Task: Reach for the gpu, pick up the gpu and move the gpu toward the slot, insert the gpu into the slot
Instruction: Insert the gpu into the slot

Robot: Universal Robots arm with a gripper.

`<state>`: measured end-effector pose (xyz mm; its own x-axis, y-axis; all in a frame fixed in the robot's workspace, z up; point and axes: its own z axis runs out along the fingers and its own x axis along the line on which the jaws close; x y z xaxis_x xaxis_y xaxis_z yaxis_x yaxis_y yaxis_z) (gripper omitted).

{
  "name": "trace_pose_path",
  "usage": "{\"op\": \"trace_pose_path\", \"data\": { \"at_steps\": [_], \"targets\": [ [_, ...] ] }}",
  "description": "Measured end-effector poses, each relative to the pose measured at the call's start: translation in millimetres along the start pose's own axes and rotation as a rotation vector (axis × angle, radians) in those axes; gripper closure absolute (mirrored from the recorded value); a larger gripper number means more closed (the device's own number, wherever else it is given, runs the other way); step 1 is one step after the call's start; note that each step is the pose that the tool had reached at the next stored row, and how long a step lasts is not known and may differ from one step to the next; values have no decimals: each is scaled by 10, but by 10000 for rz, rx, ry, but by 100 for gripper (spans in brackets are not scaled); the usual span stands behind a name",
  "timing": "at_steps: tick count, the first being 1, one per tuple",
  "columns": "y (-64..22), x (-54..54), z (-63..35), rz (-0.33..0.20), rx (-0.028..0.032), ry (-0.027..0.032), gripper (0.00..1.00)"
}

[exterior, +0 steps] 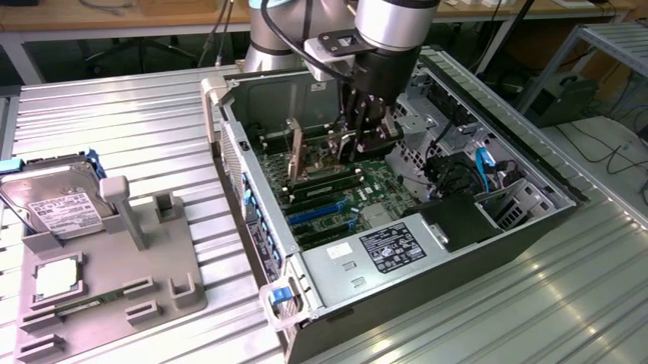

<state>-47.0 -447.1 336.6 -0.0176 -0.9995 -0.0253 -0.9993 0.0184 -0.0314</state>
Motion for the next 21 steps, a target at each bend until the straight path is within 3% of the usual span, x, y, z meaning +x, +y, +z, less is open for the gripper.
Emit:
{"op": "trace_pose_path", "data": {
  "at_steps": [7,11,21],
  "targets": [
    [17,3,112,14,0,1,72],
    [75,4,121,46,1,3,72],
    [128,11,227,56,1,2,72]
  ]
}}
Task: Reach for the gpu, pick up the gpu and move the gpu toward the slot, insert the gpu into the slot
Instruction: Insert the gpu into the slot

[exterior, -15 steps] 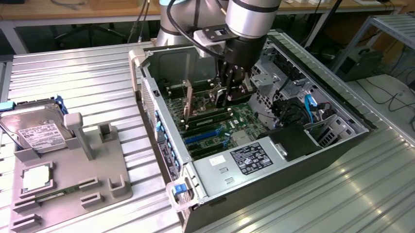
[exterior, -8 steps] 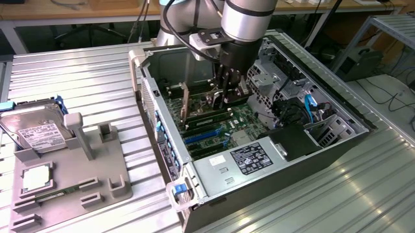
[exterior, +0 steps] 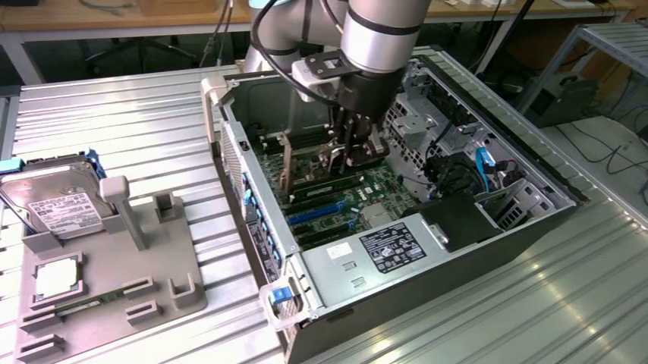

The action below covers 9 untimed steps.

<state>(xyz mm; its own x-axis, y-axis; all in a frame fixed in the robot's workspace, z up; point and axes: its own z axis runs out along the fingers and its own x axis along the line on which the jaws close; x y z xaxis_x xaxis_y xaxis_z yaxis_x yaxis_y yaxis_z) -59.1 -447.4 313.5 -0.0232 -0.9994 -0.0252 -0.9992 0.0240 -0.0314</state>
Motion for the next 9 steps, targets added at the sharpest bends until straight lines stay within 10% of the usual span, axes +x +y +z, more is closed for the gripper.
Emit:
{"op": "trace_pose_path", "data": {
  "at_steps": [9],
  "targets": [
    [58,5,70,18,1,1,72]
  ]
}}
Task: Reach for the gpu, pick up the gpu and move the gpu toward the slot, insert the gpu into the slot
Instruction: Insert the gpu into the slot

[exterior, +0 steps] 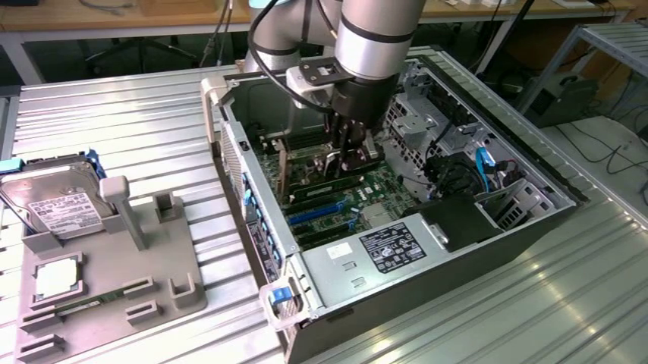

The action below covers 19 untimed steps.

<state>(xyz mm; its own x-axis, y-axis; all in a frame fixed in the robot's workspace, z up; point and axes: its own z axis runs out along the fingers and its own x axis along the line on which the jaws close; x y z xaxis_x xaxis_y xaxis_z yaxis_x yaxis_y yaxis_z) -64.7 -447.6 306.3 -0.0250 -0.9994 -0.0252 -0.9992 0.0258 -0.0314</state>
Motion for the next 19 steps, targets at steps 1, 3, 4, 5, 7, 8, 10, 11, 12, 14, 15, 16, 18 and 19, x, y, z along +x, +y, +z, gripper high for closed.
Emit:
{"op": "trace_pose_path", "data": {
  "at_steps": [1,3,4,5,7,8,10,11,12,14,15,16,18,19],
  "targets": [
    [9,1,5,1,0,0,72],
    [25,1,17,5,0,0,72],
    [26,4,23,5,-1,1,72],
    [26,11,27,6,-2,2,72],
    [26,25,44,18,0,0,72],
    [27,26,56,40,2,0,72],
    [27,28,78,83,2,44,72],
    [28,28,91,94,4,70,72],
    [28,28,99,95,4,70,72],
    [32,29,114,97,4,71,72],
    [32,29,123,96,4,71,72],
    [33,30,133,96,4,71,72],
    [34,46,137,98,3,73,72],
    [34,53,140,97,4,71,72]
  ]
}}
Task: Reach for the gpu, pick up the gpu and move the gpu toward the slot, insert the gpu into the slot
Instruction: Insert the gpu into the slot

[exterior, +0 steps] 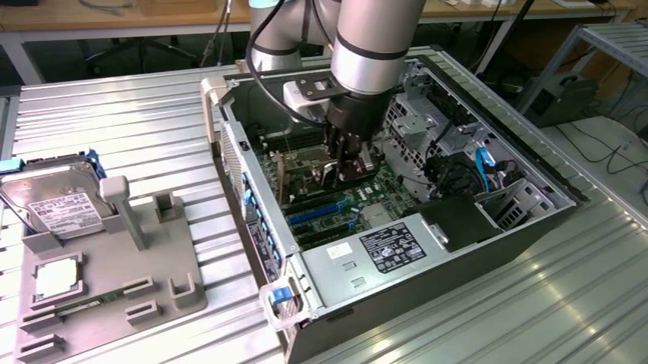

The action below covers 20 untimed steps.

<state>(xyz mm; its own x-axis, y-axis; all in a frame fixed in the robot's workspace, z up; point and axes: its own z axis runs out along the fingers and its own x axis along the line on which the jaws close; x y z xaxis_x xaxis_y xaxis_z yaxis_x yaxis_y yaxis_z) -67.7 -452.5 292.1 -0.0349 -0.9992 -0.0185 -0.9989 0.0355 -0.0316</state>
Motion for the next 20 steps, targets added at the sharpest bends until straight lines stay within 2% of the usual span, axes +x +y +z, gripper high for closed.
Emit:
{"op": "trace_pose_path", "data": {
  "at_steps": [20],
  "targets": [
    [53,81,109,2,2,-3,72]
  ]
}}
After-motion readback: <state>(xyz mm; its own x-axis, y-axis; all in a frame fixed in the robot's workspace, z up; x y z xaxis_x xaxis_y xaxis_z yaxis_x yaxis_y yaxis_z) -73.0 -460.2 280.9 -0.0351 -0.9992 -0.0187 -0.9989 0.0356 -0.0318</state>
